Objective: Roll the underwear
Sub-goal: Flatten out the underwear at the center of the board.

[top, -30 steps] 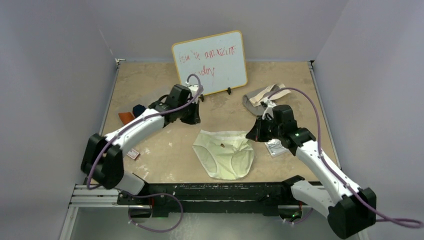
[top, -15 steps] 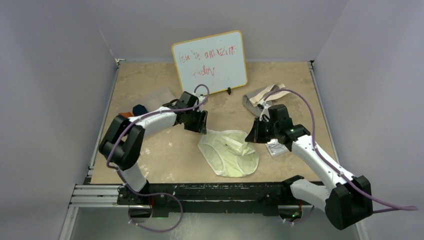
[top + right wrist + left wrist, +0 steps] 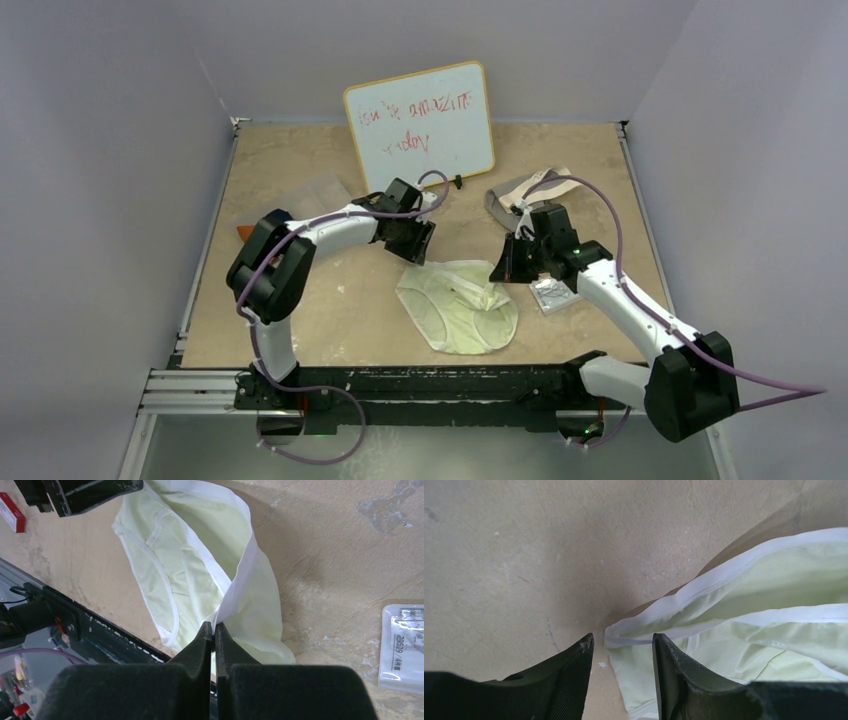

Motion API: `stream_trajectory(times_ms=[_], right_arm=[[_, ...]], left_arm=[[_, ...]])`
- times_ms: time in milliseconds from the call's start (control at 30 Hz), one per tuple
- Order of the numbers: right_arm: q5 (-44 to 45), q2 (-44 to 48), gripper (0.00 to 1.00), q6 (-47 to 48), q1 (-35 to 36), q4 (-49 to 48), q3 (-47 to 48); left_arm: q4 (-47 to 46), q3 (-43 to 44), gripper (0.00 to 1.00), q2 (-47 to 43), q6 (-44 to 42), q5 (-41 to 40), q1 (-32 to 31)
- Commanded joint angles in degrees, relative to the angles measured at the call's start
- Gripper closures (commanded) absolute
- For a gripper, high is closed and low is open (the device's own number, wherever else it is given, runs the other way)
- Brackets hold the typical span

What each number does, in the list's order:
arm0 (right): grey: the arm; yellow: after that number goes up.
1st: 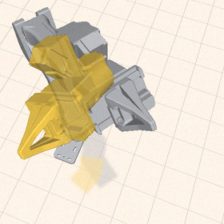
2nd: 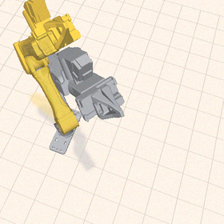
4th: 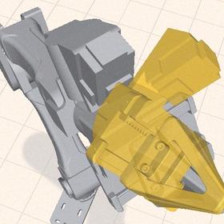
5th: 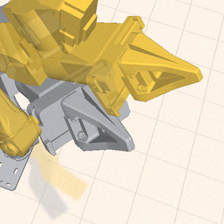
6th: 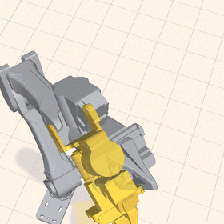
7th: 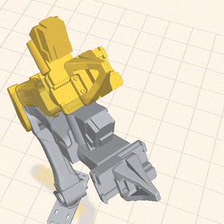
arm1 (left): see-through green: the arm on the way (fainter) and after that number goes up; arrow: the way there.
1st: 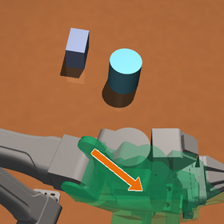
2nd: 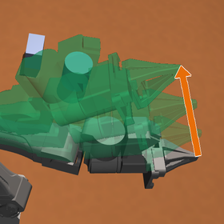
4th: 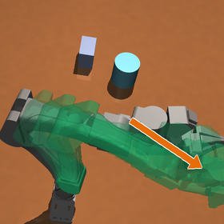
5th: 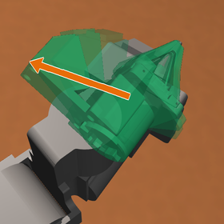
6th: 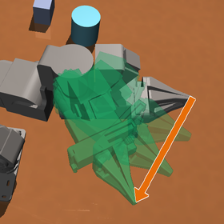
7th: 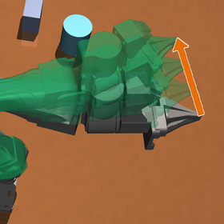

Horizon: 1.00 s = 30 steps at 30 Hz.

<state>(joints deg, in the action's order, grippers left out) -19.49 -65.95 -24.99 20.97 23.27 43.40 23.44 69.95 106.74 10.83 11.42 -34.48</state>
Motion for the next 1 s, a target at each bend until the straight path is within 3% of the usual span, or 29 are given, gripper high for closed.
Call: stream_trajectory(times_ms=[0, 267, 333, 467, 500, 667, 800, 967], right_arm=[[1.3, -0.5, 1.00, 1.8, -0.1, 0.6, 2.8], [1.7, -0.4, 1.00, 3.2, -0.1, 1.5, 3.1], [2.0, -0.5, 1.00, 3.4, -0.1, 1.6, 3.0], [2.2, -1.0, 1.00, 3.8, -0.1, 2.0, 3.5], [2.0, -1.1, 1.00, 3.8, -0.1, 2.1, 3.7], [-0.2, 3.1, 1.00, 5.3, -0.1, 3.5, 6.3], [-4.8, 10.9, 1.00, 4.7, -0.2, 4.4, 9.4], [-15.1, 18.8, 1.00, 2.1, -0.2, 6.2, 12.5]], left_arm=[[2.8, 2.7, 0.56, 2.3, -3.8, -4.0, -2.3], [3.3, 3.1, 0.58, 3.5, -3.5, -6.2, -3.2], [3.4, 3.5, 0.67, 3.6, -3.5, -6.1, -3.2], [3.7, 4.2, 1.00, 2.2, -2.4, -5.2, -3.3], [3.5, 4.1, 1.00, 1.0, -1.7, -5.1, -3.3], [4.3, 1.6, 1.00, -11.0, 3.1, -10.8, -3.2], [10.6, -0.4, 1.00, -25.0, 7.1, -16.4, -3.2], [19.4, -1.8, 1.00, -42.5, 10.8, -16.3, -3.2]])
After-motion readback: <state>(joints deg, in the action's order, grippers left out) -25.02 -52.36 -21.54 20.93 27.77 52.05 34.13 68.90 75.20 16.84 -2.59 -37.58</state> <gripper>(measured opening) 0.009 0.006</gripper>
